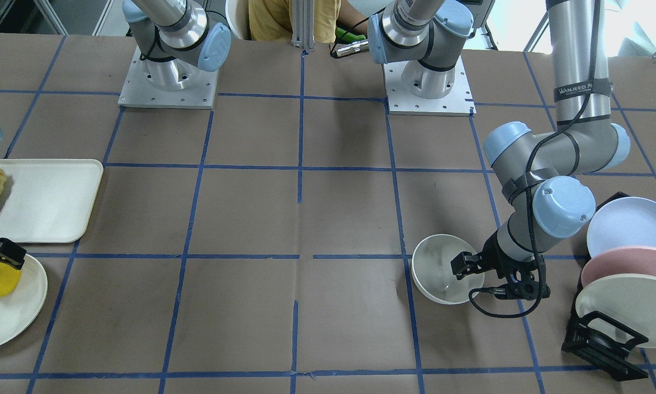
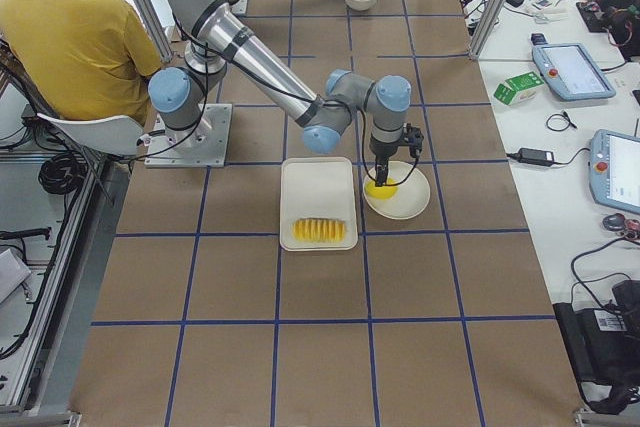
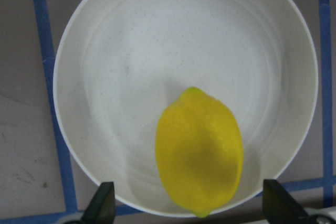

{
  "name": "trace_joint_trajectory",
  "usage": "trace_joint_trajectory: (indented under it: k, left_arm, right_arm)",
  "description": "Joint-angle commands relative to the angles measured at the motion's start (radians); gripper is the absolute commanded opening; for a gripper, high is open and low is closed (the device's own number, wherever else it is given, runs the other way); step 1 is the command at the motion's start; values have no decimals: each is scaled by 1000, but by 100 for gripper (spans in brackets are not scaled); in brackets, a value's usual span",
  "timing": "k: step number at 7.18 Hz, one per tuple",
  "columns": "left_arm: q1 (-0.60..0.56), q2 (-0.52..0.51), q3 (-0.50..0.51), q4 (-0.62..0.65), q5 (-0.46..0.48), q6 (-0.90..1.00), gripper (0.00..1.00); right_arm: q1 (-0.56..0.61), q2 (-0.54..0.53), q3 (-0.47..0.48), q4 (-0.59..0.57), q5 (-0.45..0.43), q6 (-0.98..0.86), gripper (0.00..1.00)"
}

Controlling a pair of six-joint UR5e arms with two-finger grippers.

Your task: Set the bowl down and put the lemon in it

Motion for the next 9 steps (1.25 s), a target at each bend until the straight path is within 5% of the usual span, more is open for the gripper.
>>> trace_joint_trajectory:
  k: [1, 2, 3, 4, 5, 6, 9]
  left_arm:
    - [1, 1, -2, -5, -3, 12, 55]
    - [1, -1, -4, -8, -12, 12, 36]
    - [8, -7, -5, -9, -36, 15, 31]
    - [8, -7, -7, -9, -38, 15, 29]
    - [8, -4, -4, -14, -37, 13, 16]
    - [8, -4, -4, -14, -36, 13, 0]
    - [8, 10, 8, -47, -35, 13, 0]
  right_arm:
    - [-2, 85, -68, -1, 2, -55, 100]
    - [-2, 88, -71, -6, 11, -55, 100]
    - [-2, 97, -74, -48, 11, -52, 100]
    - [-2, 115, -78, -50, 28, -44, 57]
    - [-2, 109, -83, -35, 29, -45, 1]
    - [-2, 88, -91, 0, 25, -42, 0]
    - [9, -100, -138, 341, 26, -30, 0]
